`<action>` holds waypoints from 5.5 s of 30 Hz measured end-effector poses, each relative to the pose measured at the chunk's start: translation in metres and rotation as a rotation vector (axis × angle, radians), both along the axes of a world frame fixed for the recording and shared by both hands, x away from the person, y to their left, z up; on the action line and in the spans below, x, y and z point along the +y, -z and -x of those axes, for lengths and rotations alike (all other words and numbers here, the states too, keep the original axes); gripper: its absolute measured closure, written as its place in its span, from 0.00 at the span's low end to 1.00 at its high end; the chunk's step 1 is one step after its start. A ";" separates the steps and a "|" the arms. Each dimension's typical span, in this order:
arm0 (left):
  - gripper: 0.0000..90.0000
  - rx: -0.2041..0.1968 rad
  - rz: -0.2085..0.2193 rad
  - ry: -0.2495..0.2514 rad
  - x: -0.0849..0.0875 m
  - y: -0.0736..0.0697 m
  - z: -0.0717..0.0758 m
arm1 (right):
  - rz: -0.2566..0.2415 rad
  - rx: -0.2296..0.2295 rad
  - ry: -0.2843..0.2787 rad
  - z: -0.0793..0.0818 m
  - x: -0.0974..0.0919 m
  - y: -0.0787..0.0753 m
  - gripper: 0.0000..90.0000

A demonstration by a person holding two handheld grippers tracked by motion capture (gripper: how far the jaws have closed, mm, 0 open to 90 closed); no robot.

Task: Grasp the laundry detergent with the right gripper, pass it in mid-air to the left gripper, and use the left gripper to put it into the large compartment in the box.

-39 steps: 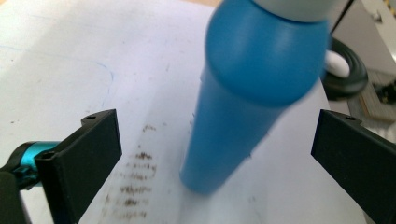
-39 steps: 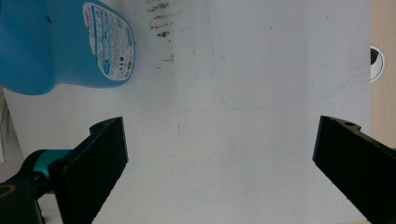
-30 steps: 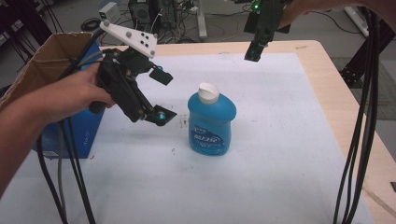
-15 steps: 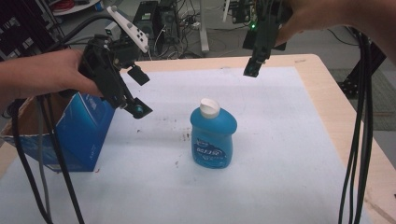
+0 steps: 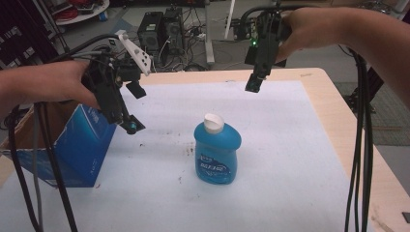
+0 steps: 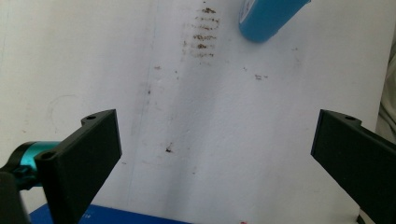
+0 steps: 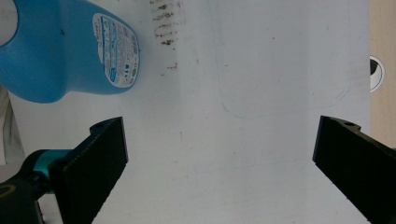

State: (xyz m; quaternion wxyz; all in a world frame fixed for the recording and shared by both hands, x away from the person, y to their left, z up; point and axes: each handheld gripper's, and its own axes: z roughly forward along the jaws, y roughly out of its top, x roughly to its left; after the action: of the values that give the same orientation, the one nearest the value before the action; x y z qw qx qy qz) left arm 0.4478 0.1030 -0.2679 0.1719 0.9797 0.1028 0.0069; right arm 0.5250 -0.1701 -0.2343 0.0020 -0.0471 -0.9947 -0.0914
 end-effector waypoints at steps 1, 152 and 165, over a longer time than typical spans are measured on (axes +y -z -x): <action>0.02 -0.001 -0.002 0.002 0.000 0.000 0.000 | -0.002 0.002 0.003 0.000 0.000 0.000 0.03; 0.02 0.002 0.041 0.064 -0.004 0.021 0.012 | -0.806 0.030 0.188 0.128 -0.031 0.163 0.03; 0.02 0.005 0.035 0.069 -0.006 0.024 0.012 | -0.853 0.034 0.198 0.129 -0.024 0.173 0.03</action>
State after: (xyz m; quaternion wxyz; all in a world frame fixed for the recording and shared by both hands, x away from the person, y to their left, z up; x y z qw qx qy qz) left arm 0.4357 0.0969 -0.2915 0.1891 0.9795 0.0695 -0.0035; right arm 0.3961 -0.1941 -0.4072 0.0289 -0.1387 -0.8584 -0.4930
